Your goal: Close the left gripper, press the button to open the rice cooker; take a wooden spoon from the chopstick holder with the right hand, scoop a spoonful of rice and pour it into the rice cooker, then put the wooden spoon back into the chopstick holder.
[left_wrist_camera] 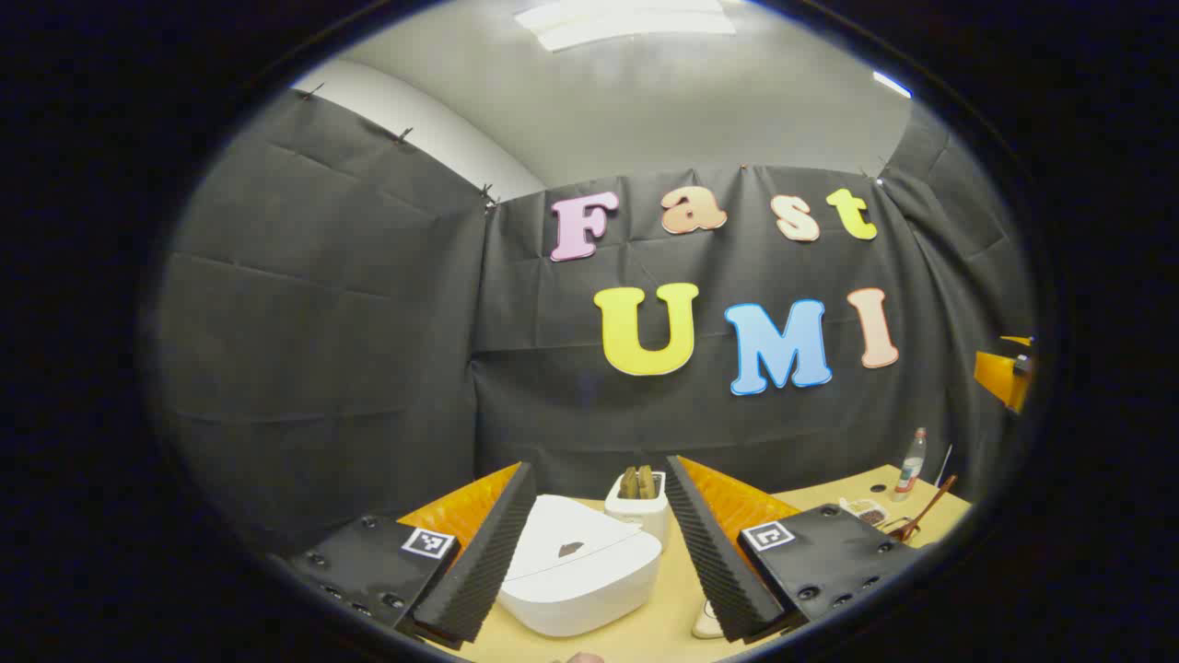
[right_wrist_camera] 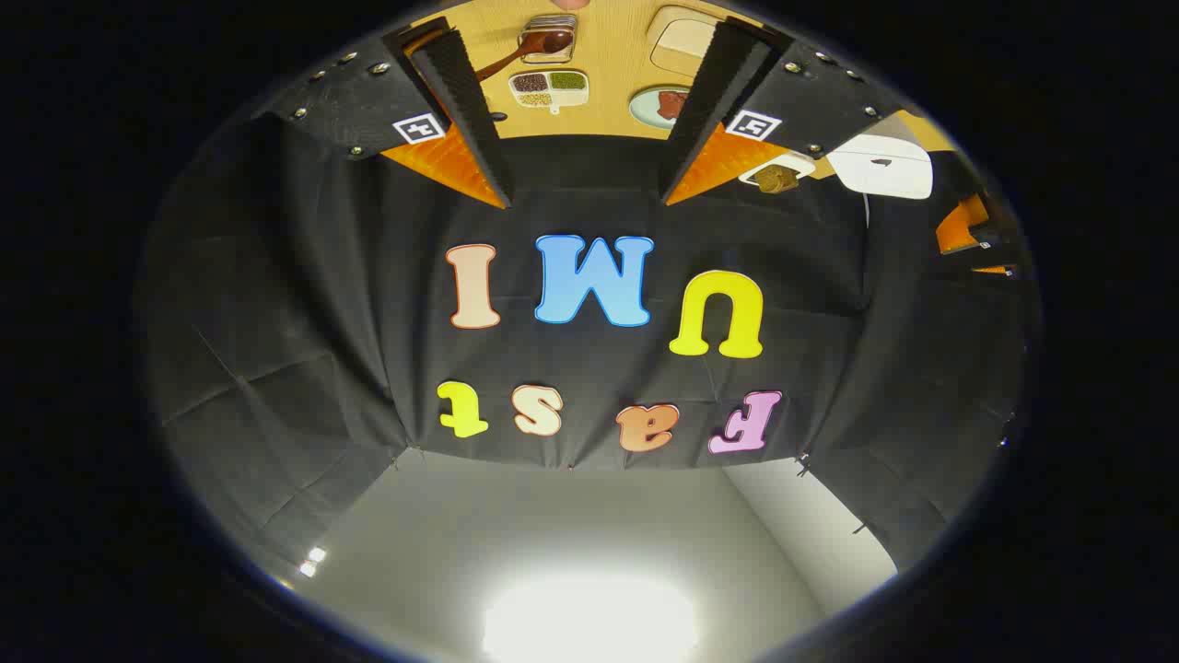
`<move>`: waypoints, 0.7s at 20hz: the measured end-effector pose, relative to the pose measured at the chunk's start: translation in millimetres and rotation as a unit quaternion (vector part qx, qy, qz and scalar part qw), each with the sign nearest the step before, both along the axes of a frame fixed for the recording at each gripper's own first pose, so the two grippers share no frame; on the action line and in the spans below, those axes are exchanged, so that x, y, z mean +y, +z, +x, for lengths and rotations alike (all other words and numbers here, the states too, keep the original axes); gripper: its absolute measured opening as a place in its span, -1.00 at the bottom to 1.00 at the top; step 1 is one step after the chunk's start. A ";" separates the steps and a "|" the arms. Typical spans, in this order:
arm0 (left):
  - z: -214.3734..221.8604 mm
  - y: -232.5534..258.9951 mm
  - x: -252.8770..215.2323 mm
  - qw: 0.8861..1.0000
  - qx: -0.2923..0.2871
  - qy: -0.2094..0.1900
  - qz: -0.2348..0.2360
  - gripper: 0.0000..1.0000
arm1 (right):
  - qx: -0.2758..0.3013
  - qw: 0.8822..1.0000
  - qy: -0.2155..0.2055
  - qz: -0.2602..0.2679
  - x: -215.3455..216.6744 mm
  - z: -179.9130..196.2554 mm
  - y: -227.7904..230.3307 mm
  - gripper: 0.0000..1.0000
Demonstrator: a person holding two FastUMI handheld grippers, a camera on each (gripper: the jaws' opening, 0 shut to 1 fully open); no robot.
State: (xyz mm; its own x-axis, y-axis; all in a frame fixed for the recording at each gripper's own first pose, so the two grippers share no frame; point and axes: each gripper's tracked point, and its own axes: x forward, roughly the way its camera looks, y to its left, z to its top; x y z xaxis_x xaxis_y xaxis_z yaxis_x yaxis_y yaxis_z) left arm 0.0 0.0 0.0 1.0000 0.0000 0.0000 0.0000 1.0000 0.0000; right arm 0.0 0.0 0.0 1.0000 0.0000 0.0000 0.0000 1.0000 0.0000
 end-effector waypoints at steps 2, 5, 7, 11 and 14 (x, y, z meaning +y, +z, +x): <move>-0.9 0.2 -2.5 1.000 0.000 -0.001 0.002 0.94 | -0.002 1.000 -0.001 -0.002 -2.2 -1.3 1.6 0.90; -2.8 1.8 -3.9 1.000 -0.001 -0.002 0.001 0.95 | 0.000 1.000 -0.002 -0.003 -3.6 -3.1 0.8 0.90; -4.1 3.1 -3.3 1.000 -0.003 -0.001 0.001 0.95 | -0.001 1.000 -0.004 -0.003 -5.8 -5.6 2.3 0.90; -6.6 4.7 1.3 1.000 -0.004 0.001 -0.001 0.94 | -0.004 1.000 -0.006 -0.004 -6.7 -8.3 4.4 0.90; -7.4 4.8 4.9 1.000 -0.005 0.004 -0.001 0.94 | -0.005 1.000 -0.006 -0.001 -4.6 -10.6 4.5 0.90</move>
